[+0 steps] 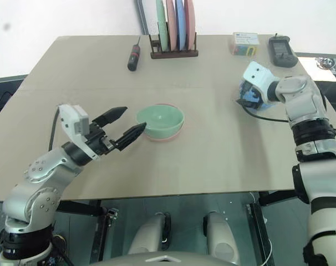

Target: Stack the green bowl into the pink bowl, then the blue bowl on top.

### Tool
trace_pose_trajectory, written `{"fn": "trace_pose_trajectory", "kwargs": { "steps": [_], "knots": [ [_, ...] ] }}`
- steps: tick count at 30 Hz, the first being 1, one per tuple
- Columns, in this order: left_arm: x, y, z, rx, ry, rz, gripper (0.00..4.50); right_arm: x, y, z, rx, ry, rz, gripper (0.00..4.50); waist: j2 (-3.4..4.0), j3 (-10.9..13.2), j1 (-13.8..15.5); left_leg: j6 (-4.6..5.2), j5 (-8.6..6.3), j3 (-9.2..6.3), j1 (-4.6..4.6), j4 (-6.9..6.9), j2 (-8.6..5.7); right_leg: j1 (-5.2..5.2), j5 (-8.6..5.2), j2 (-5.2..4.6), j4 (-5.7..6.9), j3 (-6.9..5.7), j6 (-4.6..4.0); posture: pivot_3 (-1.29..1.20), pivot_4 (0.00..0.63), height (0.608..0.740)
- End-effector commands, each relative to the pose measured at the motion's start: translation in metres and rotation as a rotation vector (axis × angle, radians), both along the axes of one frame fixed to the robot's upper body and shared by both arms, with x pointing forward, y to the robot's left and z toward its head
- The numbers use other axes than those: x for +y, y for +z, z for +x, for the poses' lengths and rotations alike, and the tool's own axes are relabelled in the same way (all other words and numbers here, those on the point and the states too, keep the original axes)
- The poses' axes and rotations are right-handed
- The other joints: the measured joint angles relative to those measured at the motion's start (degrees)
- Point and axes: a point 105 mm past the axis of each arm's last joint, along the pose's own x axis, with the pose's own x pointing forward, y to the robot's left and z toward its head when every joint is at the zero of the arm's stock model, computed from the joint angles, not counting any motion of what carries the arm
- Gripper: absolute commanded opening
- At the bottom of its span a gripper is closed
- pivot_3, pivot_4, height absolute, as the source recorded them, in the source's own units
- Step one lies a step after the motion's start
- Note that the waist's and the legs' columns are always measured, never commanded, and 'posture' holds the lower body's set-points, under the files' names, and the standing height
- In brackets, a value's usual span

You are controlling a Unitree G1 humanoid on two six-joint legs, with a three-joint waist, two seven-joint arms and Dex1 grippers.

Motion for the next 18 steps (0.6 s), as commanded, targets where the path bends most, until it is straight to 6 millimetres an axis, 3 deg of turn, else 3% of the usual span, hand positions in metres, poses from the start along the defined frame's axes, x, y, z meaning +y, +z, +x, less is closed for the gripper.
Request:
{"fn": "trace_pose_trajectory", "kwargs": {
  "steps": [1, 6, 10, 11, 12, 14, 17, 18],
  "knots": [
    [-0.006, 0.011, 0.0, -0.055, -0.051, -0.004, 4.5, -0.01, -0.01, 0.004, 0.005, -0.073, 0.037, 4.09, 0.0, 0.0, -0.09, 0.0, 0.0, 0.02, 0.01, 0.0, 0.0, 0.0, 0.0, 0.0, 0.01, 0.03, 0.0, 0.0, 0.15, 0.74],
    [-0.01, 0.014, 0.001, -0.068, -0.082, -0.003, 4.5, -0.016, -0.029, 0.006, 0.036, -0.112, 0.038, 4.09, 0.0, 0.0, -0.06, 0.0, 0.0, 0.05, 0.0, -0.01, 0.0, 0.0, 0.01, 0.0, -0.02, 0.07, 0.02, 0.0, 0.15, 0.74],
    [-0.01, 0.014, 0.0, -0.069, -0.084, -0.006, 4.5, -0.015, -0.028, 0.007, 0.032, -0.104, 0.043, 2.4, 0.0, 0.0, -0.01, 0.0, 0.0, 0.03, 0.0, 0.01, 0.0, 0.01, 0.01, 0.0, -0.01, 0.06, 0.02, 0.0, 0.15, 0.74],
    [-0.01, 0.014, 0.0, -0.069, -0.083, -0.007, 4.5, -0.015, -0.028, 0.007, 0.031, -0.103, 0.044, 2.24, 0.0, 0.0, 0.03, 0.0, 0.0, 0.03, 0.01, 0.02, 0.0, 0.02, 0.01, 0.0, 0.0, 0.06, 0.03, 0.0, 0.15, 0.74],
    [-0.01, 0.014, 0.0, -0.069, -0.082, -0.007, 4.5, -0.015, -0.028, 0.007, 0.031, -0.101, 0.044, 1.59, 0.0, 0.0, 0.06, 0.0, 0.0, 0.03, 0.01, 0.02, -0.01, 0.02, 0.01, 0.0, 0.0, 0.06, 0.03, 0.0, 0.15, 0.74],
    [-0.01, 0.014, 0.0, -0.069, -0.081, -0.007, 4.5, -0.014, -0.028, 0.007, 0.03, -0.096, 0.043, 1.2, 0.0, 0.0, 0.06, 0.0, 0.0, 0.03, 0.0, 0.03, -0.01, 0.02, 0.01, 0.0, 0.0, 0.06, 0.03, 0.0, 0.15, 0.74],
    [-0.01, 0.013, -0.001, -0.067, -0.079, -0.007, 4.5, -0.01, -0.024, 0.007, 0.021, -0.071, 0.055, 0.09, -0.01, -0.01, 0.02, 0.0, 0.0, 0.03, 0.0, 0.03, -0.01, 0.02, 0.01, 0.0, 0.0, 0.06, 0.03, 0.0, 0.15, 0.74],
    [-0.009, 0.012, -0.001, -0.063, -0.075, -0.01, 4.5, -0.006, -0.021, 0.008, 0.016, -0.056, 0.069, 0.03, -0.05, -0.03, -0.01, 0.0, 0.0, 0.02, 0.01, 0.03, -0.01, 0.03, 0.01, 0.0, 0.0, 0.06, 0.03, 0.0, 0.15, 0.74]
  ]
}}
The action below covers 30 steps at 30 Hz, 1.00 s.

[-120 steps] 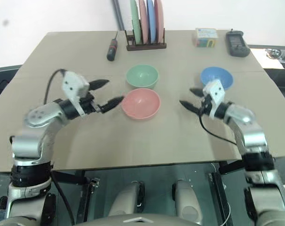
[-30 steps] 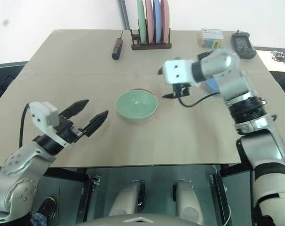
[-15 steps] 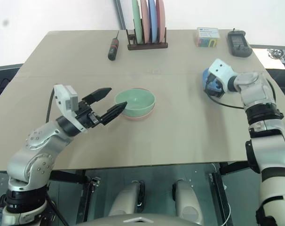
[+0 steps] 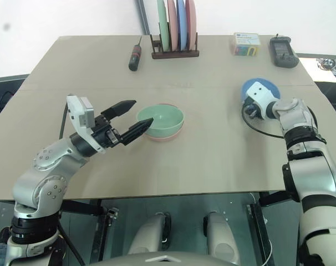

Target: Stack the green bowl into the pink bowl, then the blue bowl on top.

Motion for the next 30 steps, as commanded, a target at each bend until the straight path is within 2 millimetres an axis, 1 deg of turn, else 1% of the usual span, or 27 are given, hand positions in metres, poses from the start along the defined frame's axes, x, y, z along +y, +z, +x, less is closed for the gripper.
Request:
{"fn": "trace_pose_trajectory", "kwargs": {
  "steps": [1, 3, 4, 6, 7, 9, 11, 12, 14, 16, 18, 21, 24, 25, 26, 28, 29, 30],
  "knots": [
    [0.001, 0.006, -0.004, -0.034, -0.002, -0.004, 4.5, 0.011, 0.012, 0.001, -0.018, 0.055, 0.047, 0.03, -0.03, -0.02, -0.04, 0.0, 0.0, -0.02, 0.01, 0.0, 0.01, 0.01, 0.0, 0.01, 0.0, -0.02, 0.0, 0.0, 0.15, 0.74],
    [0.006, 0.004, -0.005, -0.027, 0.015, -0.002, 4.5, 0.03, 0.029, 0.001, -0.042, 0.135, 0.072, 0.03, 0.03, 0.02, -0.23, 0.0, 0.0, 0.0, 0.01, -0.01, 0.01, 0.0, 0.0, 0.01, 0.0, 0.0, 0.0, 0.0, 0.15, 0.74],
    [0.008, 0.004, -0.005, -0.025, 0.021, 0.0, 4.5, 0.036, 0.035, 0.0, -0.052, 0.161, 0.078, 0.03, 0.04, 0.02, -0.39, 0.0, 0.0, 0.03, 0.01, -0.01, 0.01, -0.03, 0.0, 0.01, 0.03, 0.04, 0.0, 0.0, 0.15, 0.74],
    [0.012, 0.002, -0.007, -0.021, 0.037, 0.007, 4.5, 0.06, 0.055, -0.005, -0.09, 0.265, 0.087, 0.03, 0.06, 0.04, -0.46, 0.0, 0.0, 0.0, 0.01, -0.03, 0.02, -0.05, 0.0, 0.03, 0.05, 0.02, 0.0, 0.0, 0.15, 0.74],
    [0.014, 0.002, -0.007, -0.019, 0.042, 0.009, 4.5, 0.067, 0.061, -0.008, -0.1, 0.297, 0.09, 0.03, 0.13, 0.08, -0.48, 0.0, 0.0, 0.0, 0.0, -0.03, 0.03, -0.07, 0.0, 0.03, 0.06, 0.02, 0.0, 0.0, 0.15, 0.74],
    [0.019, 0.0, -0.009, -0.013, 0.06, 0.017, 4.5, 0.096, 0.081, -0.022, -0.143, 0.428, 0.083, 0.03, 0.18, 0.11, -0.37, 0.0, 0.0, -0.01, -0.05, -0.05, 0.03, -0.14, 0.0, 0.03, 0.09, 0.02, 0.01, 0.0, 0.15, 0.74],
    [0.025, -0.002, -0.01, -0.006, 0.085, 0.024, 4.5, 0.132, 0.1, -0.047, -0.186, 0.598, 0.077, 0.03, 0.19, 0.12, -0.11, 0.0, 0.0, -0.04, -0.06, -0.06, 0.03, -0.15, -0.01, 0.03, 0.09, -0.02, 0.0, 0.0, 0.15, 0.74],
    [0.028, -0.003, -0.011, -0.002, 0.096, 0.028, 4.5, 0.146, 0.105, -0.059, -0.196, 0.667, 0.071, 0.03, 0.2, 0.12, -0.11, 0.0, 0.0, -0.04, -0.07, -0.09, 0.03, -0.16, -0.01, 0.03, 0.08, -0.02, 0.0, 0.0, 0.15, 0.74],
    [0.033, -0.005, -0.013, 0.004, 0.114, 0.034, 4.5, 0.168, 0.11, -0.083, -0.206, 0.784, 0.059, 0.03, 0.19, 0.12, -0.01, 0.0, 0.0, -0.07, -0.06, -0.18, 0.05, -0.18, -0.02, 0.03, 0.07, -0.06, 0.0, 0.0, 0.15, 0.74],
    [0.039, -0.006, -0.015, 0.01, 0.135, 0.038, 4.5, 0.186, 0.11, -0.104, -0.205, 0.887, 0.05, 0.03, 0.19, 0.11, 0.39, 0.0, 0.0, -0.14, -0.07, -0.19, 0.05, -0.17, -0.02, 0.03, 0.06, -0.14, 0.0, 0.0, 0.15, 0.74],
    [0.046, -0.008, -0.017, 0.019, 0.159, 0.045, 4.5, 0.2, 0.109, -0.12, -0.204, 0.964, 0.048, 0.03, 0.18, 0.11, 0.55, 0.0, 0.0, -0.19, -0.07, -0.18, 0.04, -0.11, -0.02, 0.0, 0.0, -0.23, -0.01, 0.0, 0.15, 0.74],
    [0.055, -0.014, -0.021, 0.038, 0.191, 0.06, 4.5, 0.214, 0.107, -0.134, -0.209, 1.033, 0.04, 0.03, 0.18, 0.11, 0.37, 0.0, 0.0, -0.15, -0.08, -0.14, 0.03, -0.09, -0.03, -0.03, -0.05, -0.21, -0.02, 0.0, 0.15, 0.74],
    [0.061, -0.016, -0.024, 0.051, 0.217, 0.06, 4.5, 0.224, 0.108, -0.135, -0.229, 1.055, 0.03, 0.03, 0.15, 0.09, 0.26, 0.0, 0.0, -0.15, -0.05, -0.12, 0.04, -0.09, -0.03, -0.02, -0.01, -0.21, -0.03, 0.0, 0.15, 0.74],
    [0.063, -0.016, -0.024, 0.057, 0.225, 0.055, 4.5, 0.227, 0.109, -0.135, -0.239, 1.06, 0.03, 0.4, 0.16, 0.1, 0.21, -0.01, 0.0, -0.15, -0.04, -0.12, 0.06, -0.09, -0.03, -0.01, 0.0, -0.22, -0.03, 0.0, 0.15, 0.74],
    [0.064, -0.017, -0.025, 0.06, 0.229, 0.053, 4.5, 0.231, 0.11, -0.136, -0.25, 1.067, 0.033, 0.63, 0.16, 0.1, 0.23, -0.01, 0.0, -0.15, -0.04, -0.13, 0.06, -0.11, -0.03, -0.01, 0.01, -0.21, -0.03, 0.0, 0.15, 0.74],
    [0.064, -0.017, -0.025, 0.061, 0.233, 0.051, 4.5, 0.238, 0.116, -0.135, -0.278, 1.072, 0.043, 1.44, 0.16, 0.1, 0.21, -0.01, 0.0, -0.15, -0.04, -0.13, 0.06, -0.11, -0.03, -0.01, 0.01, -0.22, -0.03, 0.0, 0.15, 0.74],
    [0.064, -0.018, -0.024, 0.062, 0.234, 0.048, 4.5, 0.242, 0.119, -0.134, -0.294, 1.069, 0.052, 1.75, 0.16, 0.1, 0.17, -0.01, 0.0, -0.14, -0.04, -0.13, 0.06, -0.11, -0.03, -0.02, 0.01, -0.2, -0.03, 0.0, 0.15, 0.74],
    [0.062, -0.018, -0.024, 0.064, 0.234, 0.045, 4.5, 0.245, 0.123, -0.133, -0.314, 1.063, 0.059, 2.19, 0.16, 0.1, 0.13, -0.01, 0.0, -0.14, -0.05, -0.13, 0.06, -0.11, -0.03, -0.01, 0.01, -0.2, -0.03, 0.0, 0.15, 0.74]
  ]
}}
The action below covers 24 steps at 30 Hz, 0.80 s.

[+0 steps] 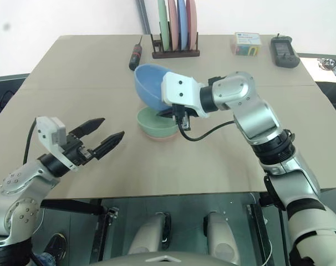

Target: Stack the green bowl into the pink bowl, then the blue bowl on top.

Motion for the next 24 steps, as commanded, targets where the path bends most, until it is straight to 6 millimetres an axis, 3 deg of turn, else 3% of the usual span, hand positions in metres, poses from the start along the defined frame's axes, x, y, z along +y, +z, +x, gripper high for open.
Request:
{"fn": "trace_pose_trajectory", "kwargs": {
  "steps": [1, 4, 8, 10, 18, 21, 24],
  "knots": [
    [-0.004, 0.011, -0.003, -0.048, -0.003, 0.005, 4.5, 0.013, 0.03, 0.001, -0.106, -0.001, 0.083, 2.42, 0.0, 0.0, -0.07, 0.0, 0.0, -0.01, 0.0, 0.0, 0.0, 0.0, 0.0, 0.0, 0.0, -0.01, 0.0, 0.0, 0.15, 0.74],
    [-0.005, 0.009, -0.003, -0.034, 0.002, 0.016, 4.5, 0.012, 0.039, 0.009, -0.077, -0.057, 0.155, 3.58, 0.0, 0.0, -0.07, 0.0, 0.0, -0.02, 0.0, -0.02, 0.0, -0.02, 0.0, 0.0, 0.01, -0.02, 0.0, 0.0, 0.15, 0.74],
    [-0.003, 0.009, -0.005, -0.072, 0.031, 0.091, 4.5, -0.008, 0.044, 0.017, 0.082, -0.137, 0.304, 3.58, -0.08, -0.05, 0.17, 0.0, 0.0, -0.02, -0.02, -0.02, -0.02, 0.0, 0.0, -0.02, -0.01, -0.01, -0.01, 0.0, 0.15, 0.74],
    [0.0, 0.006, -0.008, -0.055, 0.05, 0.097, 4.5, -0.028, 0.038, 0.019, 0.182, -0.176, 0.369, 3.58, -0.09, -0.05, 0.32, 0.0, 0.0, -0.02, -0.02, -0.04, -0.02, 0.02, 0.0, -0.03, -0.06, -0.01, -0.01, 0.0, 0.15, 0.74],
    [0.012, -0.017, -0.025, 0.027, 0.139, 0.131, 4.5, -0.149, -0.04, 0.002, 0.465, -0.363, 0.36, 3.58, -0.17, -0.1, 0.98, 0.01, -0.01, 0.12, -0.06, -0.21, -0.06, -0.02, -0.12, -0.11, -0.26, 0.08, -0.2, 0.0, 0.15, 0.74],
    [0.019, -0.022, -0.031, 0.048, 0.157, 0.145, 4.5, -0.174, -0.044, -0.007, 0.416, -0.385, 0.467, 3.58, -0.2, -0.12, 0.55, 0.01, -0.01, 0.14, 0.05, -0.25, 0.02, 0.0, -0.14, -0.01, -0.22, 0.11, -0.2, 0.0, 0.15, 0.74],
    [0.027, -0.023, -0.035, 0.059, 0.166, 0.169, 4.5, -0.196, -0.06, -0.017, 0.406, -0.412, 0.466, 3.58, -0.19, -0.12, 0.1, 0.02, -0.01, 0.18, 0.12, -0.25, 0.08, 0.0, -0.19, 0.06, -0.17, 0.15, -0.11, 0.0, 0.15, 0.74]
  ]
}}
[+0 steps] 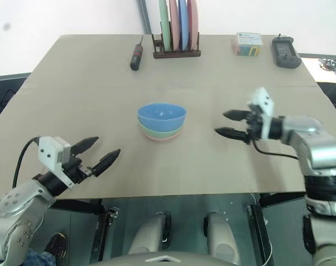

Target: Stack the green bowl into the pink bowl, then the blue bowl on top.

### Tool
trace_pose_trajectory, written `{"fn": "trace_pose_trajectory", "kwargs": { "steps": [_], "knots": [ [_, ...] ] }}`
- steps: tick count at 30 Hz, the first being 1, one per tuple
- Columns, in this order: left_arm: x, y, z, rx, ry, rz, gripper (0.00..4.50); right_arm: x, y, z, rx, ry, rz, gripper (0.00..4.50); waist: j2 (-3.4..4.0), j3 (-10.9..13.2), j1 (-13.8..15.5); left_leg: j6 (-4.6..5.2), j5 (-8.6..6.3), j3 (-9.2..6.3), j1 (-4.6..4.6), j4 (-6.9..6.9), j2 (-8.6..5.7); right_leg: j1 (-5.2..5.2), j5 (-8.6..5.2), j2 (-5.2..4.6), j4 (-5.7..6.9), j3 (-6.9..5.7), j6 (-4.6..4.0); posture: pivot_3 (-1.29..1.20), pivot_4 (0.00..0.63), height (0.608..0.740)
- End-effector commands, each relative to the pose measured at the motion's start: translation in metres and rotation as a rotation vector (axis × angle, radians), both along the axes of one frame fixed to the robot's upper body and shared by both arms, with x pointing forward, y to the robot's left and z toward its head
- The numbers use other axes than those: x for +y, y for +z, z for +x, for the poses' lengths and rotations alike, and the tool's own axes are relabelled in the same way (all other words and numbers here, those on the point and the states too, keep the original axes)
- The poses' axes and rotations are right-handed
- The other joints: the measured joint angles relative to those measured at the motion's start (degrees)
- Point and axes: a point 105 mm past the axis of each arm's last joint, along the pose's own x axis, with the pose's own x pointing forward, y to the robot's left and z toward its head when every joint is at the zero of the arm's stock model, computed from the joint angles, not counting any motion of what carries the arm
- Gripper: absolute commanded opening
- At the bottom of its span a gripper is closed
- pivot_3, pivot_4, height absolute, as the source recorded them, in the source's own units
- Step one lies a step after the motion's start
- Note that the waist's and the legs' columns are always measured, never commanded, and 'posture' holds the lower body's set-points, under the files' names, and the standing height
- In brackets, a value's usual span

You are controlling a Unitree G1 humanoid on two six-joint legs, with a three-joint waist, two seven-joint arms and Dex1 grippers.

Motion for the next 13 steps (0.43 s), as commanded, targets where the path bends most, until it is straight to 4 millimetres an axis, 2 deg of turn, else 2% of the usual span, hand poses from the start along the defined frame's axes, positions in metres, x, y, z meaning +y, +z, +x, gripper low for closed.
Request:
{"fn": "trace_pose_trajectory", "kwargs": {
  "steps": [1, 4, 13],
  "knots": [
    [0.007, 0.015, -0.005, -0.064, -0.002, 0.049, 4.5, -0.02, 0.005, -0.013, -0.104, 0.001, 0.006, 3.58, -0.01, -0.01, -0.07, 0.0, 0.0, -0.01, 0.01, 0.04, 0.01, 0.01, -0.08, 0.01, 0.01, 0.0, 0.12, 0.0, 0.15, 0.74],
    [0.011, 0.017, -0.004, -0.067, 0.002, 0.062, 4.5, -0.032, -0.006, -0.018, -0.123, -0.014, 0.001, 3.58, -0.01, -0.01, -0.11, 0.0, 0.0, 0.02, 0.01, 0.18, 0.02, 0.06, -0.08, 0.02, 0.03, 0.02, 0.13, 0.0, 0.15, 0.74],
    [0.011, 0.024, 0.003, -0.106, -0.018, 0.087, 4.5, -0.046, -0.028, -0.024, -0.157, -0.058, 0.001, 3.58, -0.01, -0.01, -0.09, 0.0, 0.0, 0.08, -0.01, 0.26, 0.01, 0.08, -0.07, 0.01, 0.04, 0.09, 0.13, 0.0, 0.15, 0.74]
  ]
}}
